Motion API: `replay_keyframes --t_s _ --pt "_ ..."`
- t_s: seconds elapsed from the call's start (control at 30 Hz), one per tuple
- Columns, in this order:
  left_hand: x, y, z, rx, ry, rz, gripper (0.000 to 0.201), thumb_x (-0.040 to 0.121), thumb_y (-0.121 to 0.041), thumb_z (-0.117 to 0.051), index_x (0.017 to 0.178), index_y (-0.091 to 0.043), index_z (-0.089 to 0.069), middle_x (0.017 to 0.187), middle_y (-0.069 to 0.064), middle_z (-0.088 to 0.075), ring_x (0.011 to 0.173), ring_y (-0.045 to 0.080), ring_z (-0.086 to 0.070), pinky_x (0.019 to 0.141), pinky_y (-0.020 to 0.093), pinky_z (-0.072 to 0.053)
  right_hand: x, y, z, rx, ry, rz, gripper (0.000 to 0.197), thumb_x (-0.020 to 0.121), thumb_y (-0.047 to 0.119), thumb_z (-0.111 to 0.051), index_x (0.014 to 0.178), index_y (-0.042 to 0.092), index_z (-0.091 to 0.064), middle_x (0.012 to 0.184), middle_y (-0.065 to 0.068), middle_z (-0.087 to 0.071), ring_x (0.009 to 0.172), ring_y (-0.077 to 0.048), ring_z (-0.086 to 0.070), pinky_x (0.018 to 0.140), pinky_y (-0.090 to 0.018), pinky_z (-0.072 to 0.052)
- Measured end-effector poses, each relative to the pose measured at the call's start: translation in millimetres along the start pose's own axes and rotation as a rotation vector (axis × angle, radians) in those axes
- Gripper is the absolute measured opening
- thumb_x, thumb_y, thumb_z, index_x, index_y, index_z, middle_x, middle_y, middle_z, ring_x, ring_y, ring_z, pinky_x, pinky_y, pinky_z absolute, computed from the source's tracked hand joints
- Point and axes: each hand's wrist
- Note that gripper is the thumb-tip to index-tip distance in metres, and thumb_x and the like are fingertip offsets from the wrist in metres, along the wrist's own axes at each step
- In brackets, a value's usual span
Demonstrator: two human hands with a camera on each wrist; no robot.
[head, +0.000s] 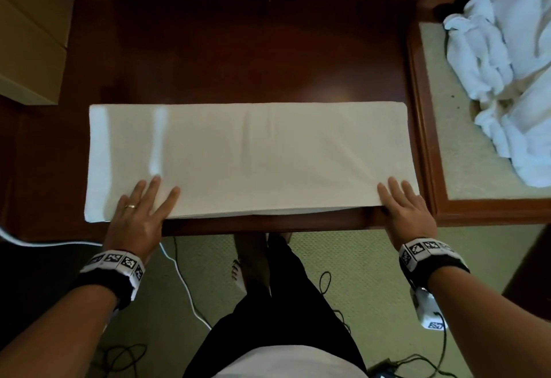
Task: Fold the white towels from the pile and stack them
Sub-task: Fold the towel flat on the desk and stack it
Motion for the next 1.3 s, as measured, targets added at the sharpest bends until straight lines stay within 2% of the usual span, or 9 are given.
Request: replay_keyframes --t_s 0.1,0.27,0.4,0.6,0.73,0.87,0.97,1.13,1.3 --pt "1 -2 2 -0.044 0.014 0.04 0.088 0.074 0.012 -0.071 0.152 -0.013 -0.039 0.159 0.02 -0.03 0.143 0.045 -0.032 0.108 0.065 -0.035 1 32 4 0.002 -0.044 -0.034 0.068 0.081 -0.002 -0.054 0.146 0.012 -0.039 0.162 -0.016 -0.021 0.15 -0.038 -0.014 0.119 -0.059 -0.018" --pt "-8 21 15 -0.045 -0.069 0.146 0.074 0.076 0.013 -0.068 0.145 -0.005 -0.049 0.152 0.021 -0.042 0.141 0.044 -0.036 0.111 0.063 -0.028 9 122 -2 0.013 -0.15 0.378 0.062 0.081 0.011 -0.034 0.14 0.011 -0.05 0.154 -0.017 -0.039 0.142 -0.04 -0.036 0.11 -0.062 -0.031" --pt "-19 40 24 -0.039 0.011 0.174 0.067 0.077 0.02 -0.061 0.138 -0.005 -0.057 0.149 0.018 -0.047 0.138 0.043 -0.041 0.107 0.064 -0.037 -3 130 -11 0.062 -0.144 0.374 0.055 0.082 0.008 -0.036 0.132 0.012 -0.058 0.149 -0.011 -0.048 0.138 -0.039 -0.043 0.106 -0.062 -0.039" --pt "-6 15 33 -0.185 0.017 0.234 0.06 0.082 -0.034 -0.061 0.136 -0.008 -0.061 0.15 0.017 -0.047 0.135 0.041 -0.044 0.106 0.056 -0.042 0 146 -5 0.254 -0.248 0.287 0.045 0.099 0.038 -0.037 0.109 0.01 -0.071 0.138 -0.015 -0.057 0.126 -0.041 -0.052 0.102 -0.052 -0.044" --pt "39 -32 32 -0.168 0.106 0.143 0.077 0.088 -0.06 -0.025 0.157 -0.025 -0.026 0.165 0.009 -0.02 0.149 0.033 -0.022 0.12 0.052 -0.024 19 185 10 0.097 0.024 0.207 0.058 0.101 0.049 -0.027 0.153 0.023 -0.029 0.164 -0.013 -0.013 0.148 -0.039 -0.015 0.115 -0.06 -0.024" --pt "49 -26 7 -0.046 0.233 0.117 0.072 0.091 -0.072 -0.002 0.155 -0.041 0.013 0.166 -0.004 0.02 0.154 0.027 0.009 0.122 0.056 -0.006 17 187 3 -0.015 0.192 0.167 0.068 0.097 0.066 -0.01 0.153 0.038 0.017 0.16 0.002 0.031 0.148 -0.031 0.025 0.117 -0.065 -0.001" --pt "31 26 3 -0.059 0.26 0.312 0.073 0.09 -0.075 0.002 0.152 -0.043 0.021 0.162 -0.006 0.028 0.153 0.025 0.015 0.123 0.056 -0.002 10 172 5 -0.051 0.227 0.149 0.069 0.094 0.072 -0.007 0.15 0.044 0.022 0.157 0.009 0.035 0.147 -0.027 0.027 0.116 -0.067 -0.002" --pt "34 30 22 -0.115 0.204 0.518 0.08 0.098 -0.062 -0.031 0.159 -0.027 0.007 0.166 0.006 0.016 0.153 0.03 0.011 0.122 0.058 0.0 17 190 11 0.012 0.19 0.127 0.078 0.091 0.075 -0.01 0.154 0.037 0.015 0.16 -0.002 0.029 0.148 -0.032 0.022 0.117 -0.065 -0.004" --pt "63 -60 16 -0.148 0.149 0.176 0.077 0.097 -0.061 -0.031 0.159 -0.03 0.002 0.167 0.005 0.012 0.154 0.028 0.008 0.121 0.057 -0.001 37 235 8 0.03 0.076 0.23 0.072 0.095 0.068 -0.015 0.156 0.035 0.009 0.164 -0.006 0.02 0.15 -0.035 0.016 0.116 -0.064 -0.002"
Point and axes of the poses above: each hand's wrist, its own x-axis towards the middle knuckle, its own z-axis out of the back of the hand, y = z × x
